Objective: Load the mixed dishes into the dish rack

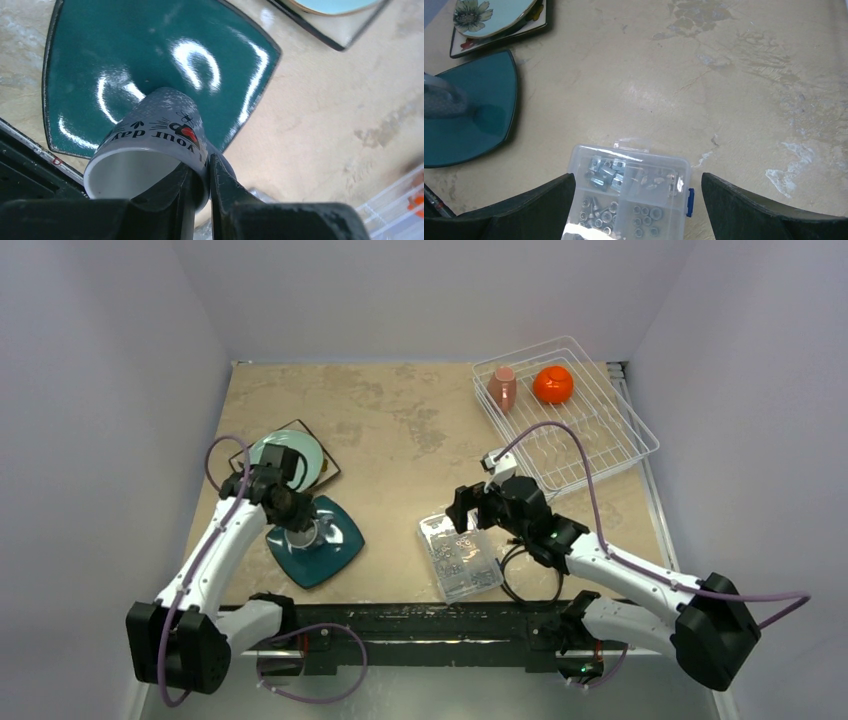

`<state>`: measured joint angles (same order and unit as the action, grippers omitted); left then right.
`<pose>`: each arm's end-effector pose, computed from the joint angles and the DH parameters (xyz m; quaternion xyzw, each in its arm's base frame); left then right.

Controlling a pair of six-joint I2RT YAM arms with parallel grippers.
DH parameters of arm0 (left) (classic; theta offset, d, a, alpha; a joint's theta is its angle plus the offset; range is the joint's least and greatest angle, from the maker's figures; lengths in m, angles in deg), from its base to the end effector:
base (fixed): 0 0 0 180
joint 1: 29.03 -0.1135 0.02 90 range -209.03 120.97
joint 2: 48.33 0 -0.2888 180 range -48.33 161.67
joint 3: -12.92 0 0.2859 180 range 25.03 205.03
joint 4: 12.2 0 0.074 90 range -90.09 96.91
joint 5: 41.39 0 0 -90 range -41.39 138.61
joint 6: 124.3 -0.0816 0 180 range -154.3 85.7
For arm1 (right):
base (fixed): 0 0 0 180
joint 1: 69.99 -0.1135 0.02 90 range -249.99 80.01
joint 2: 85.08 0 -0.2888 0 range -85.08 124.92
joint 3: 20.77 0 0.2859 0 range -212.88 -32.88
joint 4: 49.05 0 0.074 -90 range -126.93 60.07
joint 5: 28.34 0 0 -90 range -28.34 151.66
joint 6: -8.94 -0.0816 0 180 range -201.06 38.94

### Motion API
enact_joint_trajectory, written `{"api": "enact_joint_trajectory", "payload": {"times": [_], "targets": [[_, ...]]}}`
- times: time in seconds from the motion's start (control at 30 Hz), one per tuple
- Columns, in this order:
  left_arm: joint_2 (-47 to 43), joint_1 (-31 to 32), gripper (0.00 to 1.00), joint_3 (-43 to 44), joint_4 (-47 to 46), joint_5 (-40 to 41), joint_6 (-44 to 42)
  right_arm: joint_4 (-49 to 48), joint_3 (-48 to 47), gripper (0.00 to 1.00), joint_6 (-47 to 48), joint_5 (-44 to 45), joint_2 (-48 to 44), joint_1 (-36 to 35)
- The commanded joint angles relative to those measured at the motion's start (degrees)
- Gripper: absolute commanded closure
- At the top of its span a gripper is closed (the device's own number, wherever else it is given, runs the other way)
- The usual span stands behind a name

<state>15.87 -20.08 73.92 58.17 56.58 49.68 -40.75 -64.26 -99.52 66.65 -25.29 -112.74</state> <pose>0.2226 -0.0236 0.2091 -0.6091 0.7771 -0.0560 0.1480 0.2180 0.1918 0.2182 -0.1539 0.8268 0.2433 0.4832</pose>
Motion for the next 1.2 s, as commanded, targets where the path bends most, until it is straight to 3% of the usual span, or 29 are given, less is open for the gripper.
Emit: {"api": "enact_joint_trajectory", "payload": {"times": [0.0, 0.17, 0.27, 0.37, 0.4, 0.43, 0.57, 0.7, 0.9, 1.03, 1.17], "targets": [[-6.3, -0.4, 1.00, 6.9, -0.2, -2.3, -9.0, -2.8, -0.7, 0.01, -0.4, 0.4, 0.8, -0.2], [-9.3, -0.4, 1.00, 10.3, -13.4, -18.4, -24.8, -2.7, -1.8, 0.01, -0.6, -0.1, 2.7, -0.1], [-9.9, -0.4, 1.00, 7.3, -32.5, -36.7, -32.4, -1.6, -3.3, 0.01, -1.4, -0.7, 3.4, -0.2], [-8.9, -0.1, 1.00, 3.0, -55.5, -50.9, -32.3, -1.5, -3.9, 0.01, -2.8, -2.1, 3.0, -0.1], [-8.0, 0.3, 1.00, 3.6, -60.2, -53.3, -34.0, -1.5, -4.0, 0.01, -3.3, -2.5, 2.8, -0.2], [-6.7, 0.8, 1.00, 5.2, -59.3, -54.7, -37.4, -1.7, -4.0, 0.01, -4.2, -3.0, 2.7, -0.1], [-5.3, 6.3, 1.00, 12.4, -48.9, -53.5, -53.9, -4.6, -2.6, 0.01, -9.0, -4.8, 2.3, -0.2], [-7.9, 13.8, 1.00, 9.7, -47.6, -49.4, -68.2, -13.2, 1.1, 0.01, -17.0, -10.1, 1.4, -0.2], [-17.7, 14.5, 1.00, 0.9, -54.2, -44.6, -72.1, -27.0, 5.6, 0.01, -26.7, -14.6, -0.3, -0.1], [-22.3, 14.5, 1.00, -0.6, -54.8, -43.4, -73.0, -30.2, 5.4, 0.01, -27.6, -14.2, -2.3, -0.1], [-24.0, 14.5, 1.00, -1.6, -55.6, -40.8, -71.9, -38.5, 4.9, 0.05, -30.3, -19.8, -2.4, -0.2]]}}
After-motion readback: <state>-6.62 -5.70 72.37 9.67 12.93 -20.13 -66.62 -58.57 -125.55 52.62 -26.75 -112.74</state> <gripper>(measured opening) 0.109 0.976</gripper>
